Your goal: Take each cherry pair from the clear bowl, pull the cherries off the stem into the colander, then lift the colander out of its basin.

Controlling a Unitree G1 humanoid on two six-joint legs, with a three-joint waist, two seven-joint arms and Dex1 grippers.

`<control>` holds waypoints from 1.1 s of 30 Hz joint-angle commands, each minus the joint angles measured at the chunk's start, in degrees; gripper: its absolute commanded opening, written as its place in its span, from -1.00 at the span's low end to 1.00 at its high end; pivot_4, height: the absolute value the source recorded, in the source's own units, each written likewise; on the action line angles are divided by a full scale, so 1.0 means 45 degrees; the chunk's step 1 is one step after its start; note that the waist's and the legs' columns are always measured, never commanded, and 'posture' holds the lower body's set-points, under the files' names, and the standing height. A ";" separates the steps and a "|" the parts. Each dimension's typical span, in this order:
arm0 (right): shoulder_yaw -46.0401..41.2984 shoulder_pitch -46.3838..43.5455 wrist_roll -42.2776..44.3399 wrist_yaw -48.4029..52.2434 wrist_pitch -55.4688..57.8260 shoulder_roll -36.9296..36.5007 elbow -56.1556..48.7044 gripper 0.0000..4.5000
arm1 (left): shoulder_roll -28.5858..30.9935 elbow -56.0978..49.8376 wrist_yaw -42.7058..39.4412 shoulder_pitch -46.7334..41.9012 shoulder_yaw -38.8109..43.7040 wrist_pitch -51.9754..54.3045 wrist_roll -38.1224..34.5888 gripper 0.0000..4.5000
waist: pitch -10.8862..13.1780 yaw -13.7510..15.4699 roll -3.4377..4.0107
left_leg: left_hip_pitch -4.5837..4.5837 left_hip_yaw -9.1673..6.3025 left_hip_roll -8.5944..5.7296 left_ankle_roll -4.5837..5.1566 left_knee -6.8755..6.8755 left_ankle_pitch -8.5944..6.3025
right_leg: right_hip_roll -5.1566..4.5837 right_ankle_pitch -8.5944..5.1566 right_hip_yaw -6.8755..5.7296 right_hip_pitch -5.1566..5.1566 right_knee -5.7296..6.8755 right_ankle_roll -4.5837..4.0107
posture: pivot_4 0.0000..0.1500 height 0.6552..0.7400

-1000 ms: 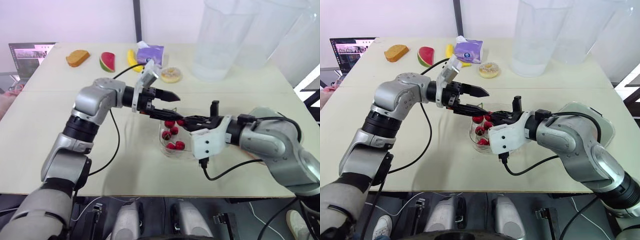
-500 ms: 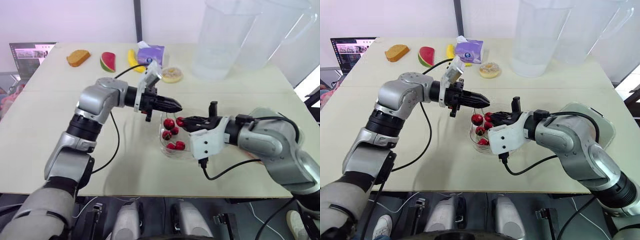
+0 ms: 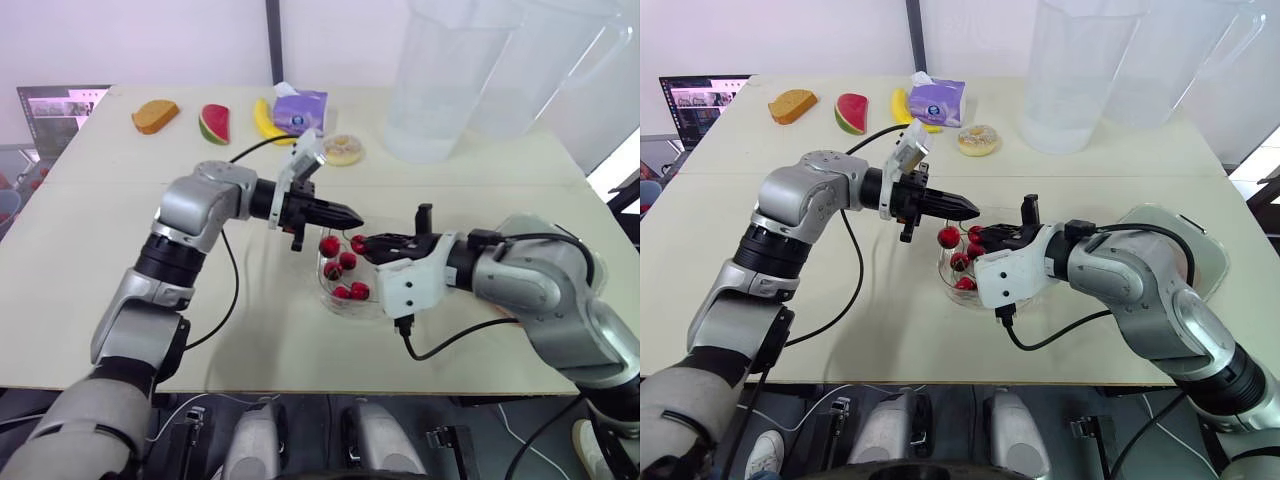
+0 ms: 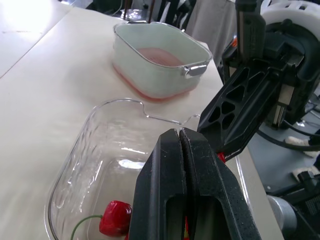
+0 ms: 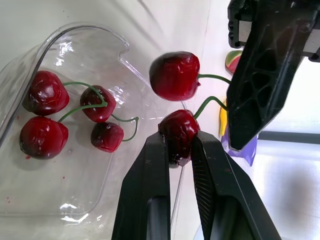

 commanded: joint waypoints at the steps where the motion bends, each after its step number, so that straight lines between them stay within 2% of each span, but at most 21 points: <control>1: -0.0694 0.0035 0.0180 0.0047 0.0555 0.0242 -0.0390 -0.92 | -0.0074 -0.0101 -0.0107 -0.0403 0.0392 0.0134 -0.0254 -0.99 | 0.0000 0.0001 0.0000 | 0.0000 0.0000 0.0000 0.0000 0.0000 0.0000 | 0.0000 0.0000 0.0000 0.0000 0.0000 0.0000 | 1.00 1.00; 10: -0.1113 0.0114 0.0269 0.0073 0.1364 0.0591 -0.0644 -0.92 | -0.0216 -0.0025 -0.0109 -0.0512 0.0595 0.0364 -0.0308 -0.99 | 0.0000 0.0002 0.0000 | 0.0000 0.0000 0.0000 -0.0007 0.0000 0.0004 | 0.0000 0.0000 -0.0001 0.0000 0.0001 0.0000 | 1.00 1.00; 12: -0.1309 0.0158 0.0532 0.0036 0.1661 0.0755 -0.0727 -0.47 | -0.0255 0.0049 -0.0055 -0.0553 0.0615 0.0343 -0.0295 -1.00 | 0.0000 0.0001 0.0000 | 0.0000 0.0000 0.0000 -0.0006 0.0000 0.0004 | 0.0000 0.0000 0.0000 0.0000 0.0002 0.0000 | 1.00 1.00; 14: -0.1463 0.0200 0.0726 0.0044 0.2026 0.0849 -0.0818 -0.12 | -0.0279 0.0107 0.0014 -0.0584 0.0658 0.0304 -0.0288 -1.00 | 0.0000 0.0002 0.0000 | 0.0000 0.0000 0.0000 -0.0008 0.0000 0.0005 | 0.0000 0.0000 0.0000 0.0000 0.0002 0.0000 | 1.00 1.00; 15: -0.1576 0.0240 0.0905 0.0081 0.2343 0.0929 -0.0886 0.14 | -0.0286 0.0141 0.0057 -0.0602 0.0685 0.0274 -0.0271 -1.00 | 0.0000 0.0003 0.0000 | 0.0000 0.0000 0.0000 -0.0008 0.0000 0.0005 | 0.0000 0.0000 0.0000 0.0000 0.0002 0.0000 | 1.00 1.00; 18: -0.2483 0.0219 0.2687 0.0676 0.4860 0.1426 -0.1488 0.79 | -0.0204 0.0240 0.0140 -0.0697 0.0741 -0.0022 -0.0097 -1.00 | 0.0000 0.0007 0.0000 | 0.0000 -0.0002 0.0000 -0.0008 0.0000 0.0004 | 0.0000 0.0000 0.0000 0.0001 0.0003 0.0000 | 1.00 1.00; 26: -0.5238 -0.1805 0.8117 0.1833 1.2741 0.2252 -0.1181 0.79 | 0.0408 -0.0344 -0.0272 -0.1124 0.0827 -0.1068 0.0090 -1.00 | 0.0000 0.0004 0.0000 | 0.0004 -0.0010 0.0003 -0.0017 -0.0001 0.0010 | -0.0003 0.0001 -0.0006 0.0004 0.0015 -0.0001 | 1.00 1.00; 29: -0.5772 -0.2493 0.9243 0.1466 1.4164 0.2671 -0.0241 0.79 | 0.0599 -0.0738 -0.0338 -0.1182 0.0918 -0.1139 -0.0015 -1.00 | -0.0001 0.0002 0.0001 | 0.0002 -0.0008 0.0001 0.0016 -0.0002 -0.0009 | -0.0007 0.0001 -0.0004 0.0003 0.0012 -0.0001 | 1.00 1.00; 33: -0.5853 -0.3350 1.0171 0.0837 1.4690 0.3219 0.0960 0.79 | 0.0697 -0.1133 -0.0151 -0.1197 0.1180 -0.0789 -0.0261 -1.00 | -0.0001 -0.0012 0.0003 | 0.0002 -0.0007 0.0000 0.0017 -0.0002 -0.0010 | -0.0006 0.0001 -0.0003 0.0002 0.0013 -0.0001 | 1.00 1.00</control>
